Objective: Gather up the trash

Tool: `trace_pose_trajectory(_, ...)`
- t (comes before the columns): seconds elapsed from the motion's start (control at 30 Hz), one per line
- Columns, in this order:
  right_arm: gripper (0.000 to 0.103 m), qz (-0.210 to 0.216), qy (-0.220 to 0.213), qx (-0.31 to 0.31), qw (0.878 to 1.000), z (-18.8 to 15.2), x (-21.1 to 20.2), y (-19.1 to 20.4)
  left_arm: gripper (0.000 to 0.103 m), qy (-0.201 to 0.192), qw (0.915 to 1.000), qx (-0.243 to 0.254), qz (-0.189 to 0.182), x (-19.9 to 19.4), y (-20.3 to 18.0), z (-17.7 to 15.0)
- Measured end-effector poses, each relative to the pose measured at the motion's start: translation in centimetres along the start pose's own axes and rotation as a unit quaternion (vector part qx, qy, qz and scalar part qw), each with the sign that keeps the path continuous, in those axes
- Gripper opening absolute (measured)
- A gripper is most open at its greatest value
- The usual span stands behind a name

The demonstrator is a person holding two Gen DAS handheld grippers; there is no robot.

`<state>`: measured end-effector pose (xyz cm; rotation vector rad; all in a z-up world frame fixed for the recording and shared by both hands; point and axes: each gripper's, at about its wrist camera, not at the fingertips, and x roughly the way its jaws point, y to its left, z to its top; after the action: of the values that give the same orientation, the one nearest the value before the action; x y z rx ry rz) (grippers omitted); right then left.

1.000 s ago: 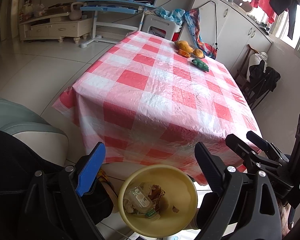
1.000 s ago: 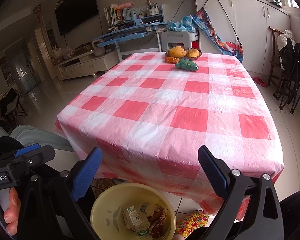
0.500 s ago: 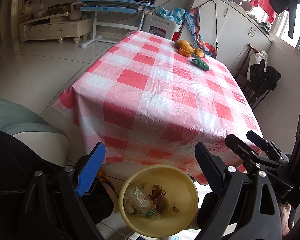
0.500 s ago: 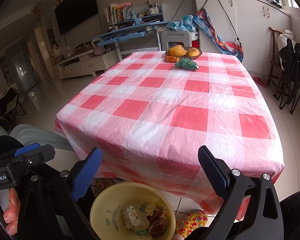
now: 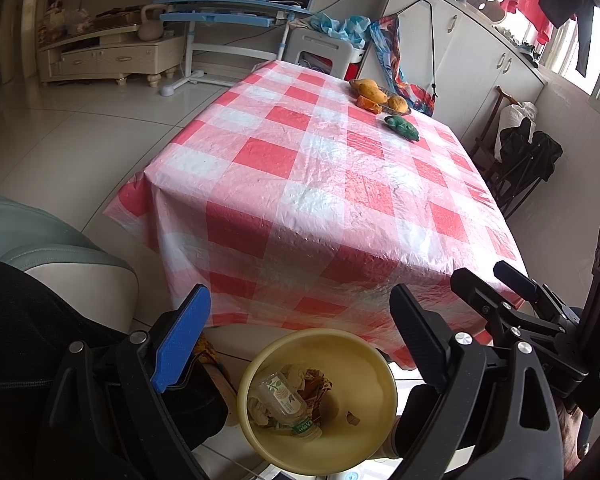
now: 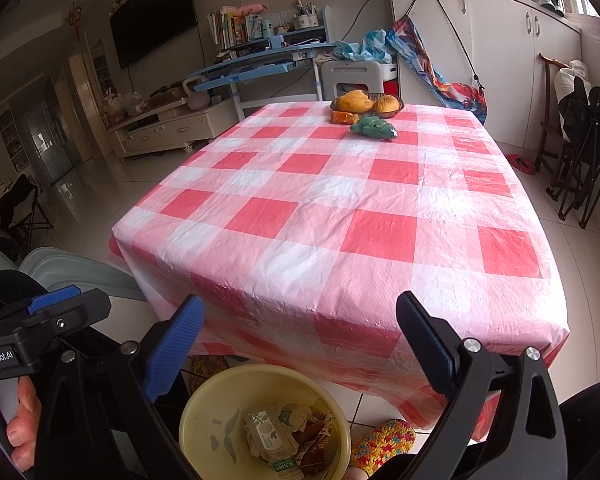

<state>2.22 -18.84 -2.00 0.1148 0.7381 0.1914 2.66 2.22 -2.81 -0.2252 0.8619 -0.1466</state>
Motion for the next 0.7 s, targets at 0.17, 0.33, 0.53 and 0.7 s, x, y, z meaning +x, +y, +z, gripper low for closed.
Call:
trace_pose_trajectory(0.17, 0.093, 0.000, 0.001, 0.000, 1.000, -0.08, 0.06, 0.00, 0.088, 0.000, 1.0000, 0.000, 0.000, 0.00, 0.00, 0.01)
trace_pose_trajectory(0.33, 0.093, 0.000, 0.002, -0.001, 1.000, -0.28, 0.15, -0.15, 0.088, 0.000, 1.0000, 0.000, 0.000, 0.09, 0.01, -0.01)
trace_pose_trajectory(0.53, 0.093, 0.000, 0.004, -0.002, 1.000, -0.31, 0.19, -0.11, 0.088, 0.001, 1.0000, 0.000, 0.000, 0.08, -0.01, 0.00)
trace_pose_trajectory(0.7, 0.093, 0.000, 0.005, -0.003, 1.000, -0.30, 0.29, -0.07, 0.088, 0.000, 1.0000, 0.000, 0.000, 0.08, -0.01, 0.00)
